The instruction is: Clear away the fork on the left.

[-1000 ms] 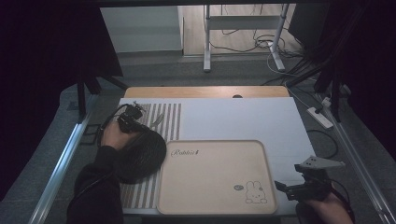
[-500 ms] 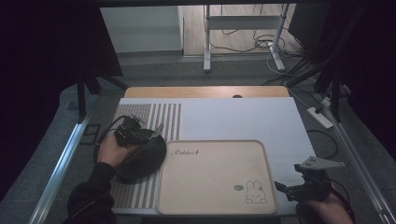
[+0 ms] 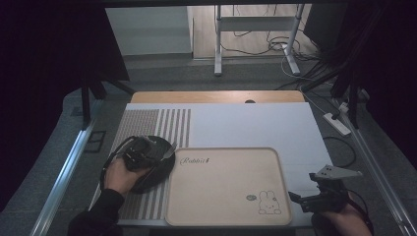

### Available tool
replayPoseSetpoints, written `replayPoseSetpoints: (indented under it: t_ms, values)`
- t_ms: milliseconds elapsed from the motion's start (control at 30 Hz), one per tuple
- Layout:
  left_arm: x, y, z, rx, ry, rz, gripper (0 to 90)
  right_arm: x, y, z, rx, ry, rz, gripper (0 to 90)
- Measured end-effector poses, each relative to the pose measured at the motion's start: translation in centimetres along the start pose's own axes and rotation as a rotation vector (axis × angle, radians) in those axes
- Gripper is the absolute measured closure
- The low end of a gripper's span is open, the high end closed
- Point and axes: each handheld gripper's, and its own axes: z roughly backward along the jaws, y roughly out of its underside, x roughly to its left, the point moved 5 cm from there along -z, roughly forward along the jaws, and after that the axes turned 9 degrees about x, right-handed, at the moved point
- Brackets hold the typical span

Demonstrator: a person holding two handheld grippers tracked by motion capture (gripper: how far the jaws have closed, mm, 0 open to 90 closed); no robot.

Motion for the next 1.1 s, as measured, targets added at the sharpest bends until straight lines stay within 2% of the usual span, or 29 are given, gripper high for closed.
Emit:
replayPoseSetpoints:
  t_ms: [267, 367, 467, 867, 1100]
  values:
    - [-2.8, 0.7, 0.0, -0.007, 0.032, 0.003, 86.4, 0.0, 0.0, 0.0, 0.002, 0.000, 0.008, 0.4]
    - [-3.8, 0.5, -0.3, 0.002, 0.039, -0.010, 86.4, 0.1, 0.0, -0.1, 0.005, 0.002, 0.009, 0.4]
    - [-4.7, 0.1, -0.7, 0.010, 0.031, -0.017, 86.4, 0.1, 0.0, -0.1, 0.004, 0.001, 0.007, 0.4]
    - [-7.4, -2.0, -1.9, 0.016, 0.076, -0.035, 86.4, 0.1, 0.0, -0.1, 0.008, 0.003, 0.010, 0.4]
    - [-8.9, -3.5, -3.0, 0.036, 0.063, -0.049, 86.3, 0.1, 0.0, -0.1, 0.012, 0.004, 0.012, 0.4]
